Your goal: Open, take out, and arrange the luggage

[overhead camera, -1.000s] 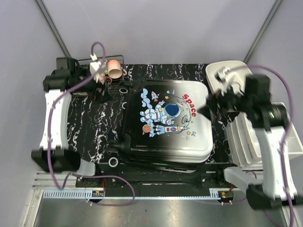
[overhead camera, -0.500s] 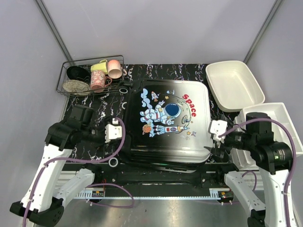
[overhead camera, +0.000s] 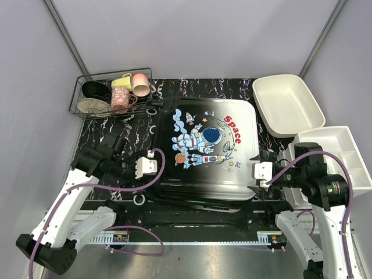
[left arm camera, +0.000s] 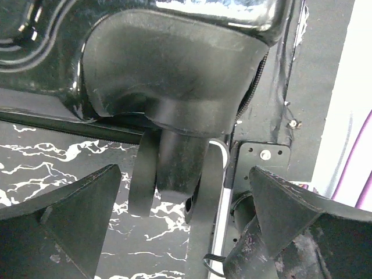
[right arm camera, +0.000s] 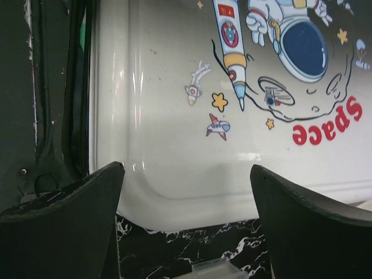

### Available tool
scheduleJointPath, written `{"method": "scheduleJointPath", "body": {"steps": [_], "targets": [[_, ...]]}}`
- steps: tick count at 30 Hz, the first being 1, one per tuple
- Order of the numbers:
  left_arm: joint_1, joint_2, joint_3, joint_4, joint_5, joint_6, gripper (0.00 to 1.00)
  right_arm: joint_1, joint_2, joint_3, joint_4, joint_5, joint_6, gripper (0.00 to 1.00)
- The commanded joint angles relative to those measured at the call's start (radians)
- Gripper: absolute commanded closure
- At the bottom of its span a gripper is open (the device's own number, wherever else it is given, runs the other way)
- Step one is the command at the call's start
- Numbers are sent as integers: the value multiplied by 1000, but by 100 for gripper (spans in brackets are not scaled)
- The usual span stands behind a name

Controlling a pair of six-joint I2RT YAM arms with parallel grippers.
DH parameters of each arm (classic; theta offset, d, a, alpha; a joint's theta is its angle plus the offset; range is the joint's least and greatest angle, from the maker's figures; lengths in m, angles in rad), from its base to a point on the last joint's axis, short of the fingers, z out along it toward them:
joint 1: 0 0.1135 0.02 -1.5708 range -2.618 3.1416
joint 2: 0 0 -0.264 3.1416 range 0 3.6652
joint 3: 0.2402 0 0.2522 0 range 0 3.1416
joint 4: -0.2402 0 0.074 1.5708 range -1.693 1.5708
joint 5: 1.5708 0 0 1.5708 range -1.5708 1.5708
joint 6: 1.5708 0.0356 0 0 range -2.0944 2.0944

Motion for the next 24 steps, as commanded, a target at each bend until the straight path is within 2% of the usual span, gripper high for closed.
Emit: {"method": "scheduleJointPath", "body": {"steps": [1, 5, 8, 11, 12, 13, 16, 18, 21, 22, 24], "targets": [[-3, 28, -19, 17, -19, -42, 1, 4, 6, -49, -284, -1, -129, 0], [-5, 38, -32, 85, -22, -101, 2, 4, -9, -112, -262, 67, -178, 0], [-3, 49, -40, 135, -19, -149, 8, 4, -26, -158, -189, 110, -164, 0], [-3, 63, -34, 177, -7, -203, 22, 6, 10, -162, -95, 117, -83, 0], [-3, 65, -32, 197, 2, -215, 27, 4, 29, -140, -62, 114, 4, 0], [-5, 68, -31, 205, 24, -238, 35, 4, 84, -125, -13, 113, 39, 0], [-5, 69, -35, 258, 47, -290, 50, 4, 188, -59, 81, 110, 178, 0], [-5, 74, -39, 294, 54, -312, 54, 6, 230, -10, 133, 104, 244, 0], [-5, 101, -48, 339, 39, -365, 72, 6, 270, 52, 167, 81, 314, 0], [-5, 115, -46, 364, 36, -384, 83, 6, 282, 68, 176, 74, 342, 0], [-5, 158, -42, 396, 27, -454, 95, 4, 334, 131, 195, 76, 423, 0]]}}
